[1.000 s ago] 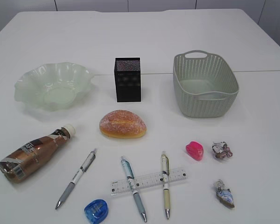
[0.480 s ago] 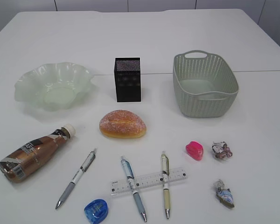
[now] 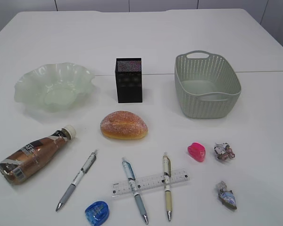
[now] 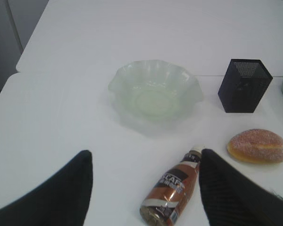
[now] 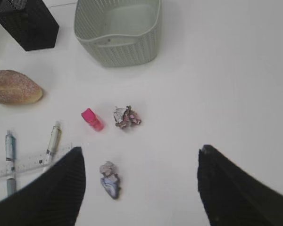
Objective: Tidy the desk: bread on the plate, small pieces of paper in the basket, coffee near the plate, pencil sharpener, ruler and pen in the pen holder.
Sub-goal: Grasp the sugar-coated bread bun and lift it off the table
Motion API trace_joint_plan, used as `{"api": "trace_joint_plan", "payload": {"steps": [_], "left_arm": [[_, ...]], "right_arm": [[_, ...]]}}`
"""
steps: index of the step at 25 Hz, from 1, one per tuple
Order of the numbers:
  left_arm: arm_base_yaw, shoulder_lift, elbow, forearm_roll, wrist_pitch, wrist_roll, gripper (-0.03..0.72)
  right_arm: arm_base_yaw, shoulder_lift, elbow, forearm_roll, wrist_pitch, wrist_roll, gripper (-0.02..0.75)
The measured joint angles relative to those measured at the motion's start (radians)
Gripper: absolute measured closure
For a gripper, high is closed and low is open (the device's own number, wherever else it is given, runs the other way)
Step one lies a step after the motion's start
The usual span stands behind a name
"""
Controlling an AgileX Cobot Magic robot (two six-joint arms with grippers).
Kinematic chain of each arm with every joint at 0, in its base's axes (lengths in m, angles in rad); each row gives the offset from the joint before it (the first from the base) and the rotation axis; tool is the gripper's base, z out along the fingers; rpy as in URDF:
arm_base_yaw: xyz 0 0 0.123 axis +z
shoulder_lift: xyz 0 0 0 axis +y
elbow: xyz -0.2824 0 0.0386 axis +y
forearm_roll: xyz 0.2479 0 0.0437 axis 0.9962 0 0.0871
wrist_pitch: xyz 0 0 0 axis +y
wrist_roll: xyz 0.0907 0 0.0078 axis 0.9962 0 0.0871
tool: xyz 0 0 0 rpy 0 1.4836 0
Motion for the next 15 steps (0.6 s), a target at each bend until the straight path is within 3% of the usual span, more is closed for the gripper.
{"api": "trace_joint_plan", "payload": {"steps": [5, 9, 15], "left_arm": [[0.0, 0.237, -0.092, -0.014, -0.057, 0.0, 0.175], [0.0, 0.469, -0.247, -0.014, -0.036, 0.04, 0.175], [-0.029, 0.825, -0.57, -0.117, 0.093, 0.26, 0.175]], "right_arm": [[0.0, 0.214, -0.108, 0.033, -0.008, -0.052, 0.197], [0.0, 0.319, -0.197, 0.033, -0.002, -0.106, 0.202], [0.0, 0.39, -0.234, 0.033, 0.025, -0.134, 0.204]]}}
